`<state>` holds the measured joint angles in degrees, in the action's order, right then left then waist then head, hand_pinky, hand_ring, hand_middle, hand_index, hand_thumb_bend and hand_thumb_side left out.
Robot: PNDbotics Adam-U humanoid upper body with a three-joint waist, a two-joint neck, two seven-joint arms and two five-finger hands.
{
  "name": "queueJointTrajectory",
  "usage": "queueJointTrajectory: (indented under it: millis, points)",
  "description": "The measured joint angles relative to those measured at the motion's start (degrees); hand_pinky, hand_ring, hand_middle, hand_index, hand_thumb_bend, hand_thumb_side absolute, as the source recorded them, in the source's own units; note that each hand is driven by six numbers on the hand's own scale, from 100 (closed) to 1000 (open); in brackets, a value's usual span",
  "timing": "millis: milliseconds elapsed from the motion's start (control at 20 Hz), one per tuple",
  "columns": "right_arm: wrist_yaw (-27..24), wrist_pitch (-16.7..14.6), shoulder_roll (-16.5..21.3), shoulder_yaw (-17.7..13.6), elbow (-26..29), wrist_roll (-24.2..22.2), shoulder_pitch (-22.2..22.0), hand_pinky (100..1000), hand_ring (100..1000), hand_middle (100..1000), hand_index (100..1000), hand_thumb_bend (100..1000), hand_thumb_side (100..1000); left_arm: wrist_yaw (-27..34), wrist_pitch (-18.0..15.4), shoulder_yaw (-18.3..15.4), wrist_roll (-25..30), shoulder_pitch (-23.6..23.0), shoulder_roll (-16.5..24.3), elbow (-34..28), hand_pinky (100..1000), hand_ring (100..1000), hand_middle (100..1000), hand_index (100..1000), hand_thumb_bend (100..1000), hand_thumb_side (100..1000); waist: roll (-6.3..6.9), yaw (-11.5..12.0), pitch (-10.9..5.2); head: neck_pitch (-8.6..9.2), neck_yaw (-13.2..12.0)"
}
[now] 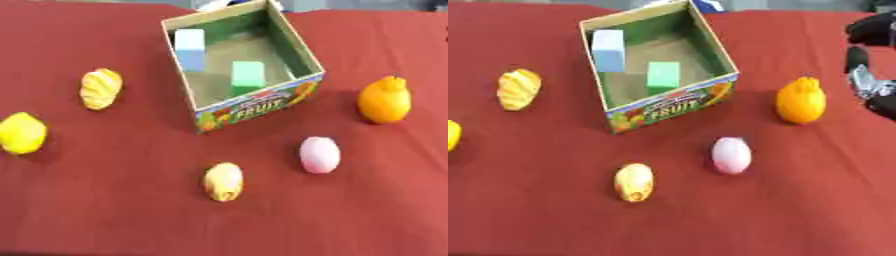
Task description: Pick up objects on the table and place them in the box.
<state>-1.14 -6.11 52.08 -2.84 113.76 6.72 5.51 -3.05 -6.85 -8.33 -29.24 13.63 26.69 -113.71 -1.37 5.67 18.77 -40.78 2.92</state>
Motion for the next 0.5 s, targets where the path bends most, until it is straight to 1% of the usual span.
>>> queueJointTrajectory:
  millis: [300,400,450,500]
  points:
    - [0.05,0.10,0.33,-0.02,0.00,-0.15,-0.03,835,778,757,775,100,420,0.01,-0.01,0.00,-0.01,0.00,0.00,0.00,737,603,575,822,100,518,0.00,0.03,0.24,-0.01,-0.01]
    - [0.64,0.40,1.45,-0.02,0.00,-0.45,-0.34,842,789,763,783,100,342,0.01,-0.01,0.00,-0.01,0.00,0.00,0.00,737,603,575,822,100,518,-0.04,-0.02,0.32,-0.02,-0.04]
    - [1.22,0.73,2.40,0.01,0.00,-0.75,-0.78,843,790,764,783,100,334,0.01,-0.01,0.00,-0.01,-0.01,0.00,0.00,737,603,575,822,100,518,-0.09,-0.06,0.32,-0.03,-0.07]
    - [1.89,1.14,3.55,0.03,0.00,-1.14,-1.25,847,795,766,789,100,289,0.01,-0.01,0.00,-0.01,-0.03,0.01,0.00,737,603,575,822,100,519,-0.17,-0.12,0.32,-0.04,-0.11]
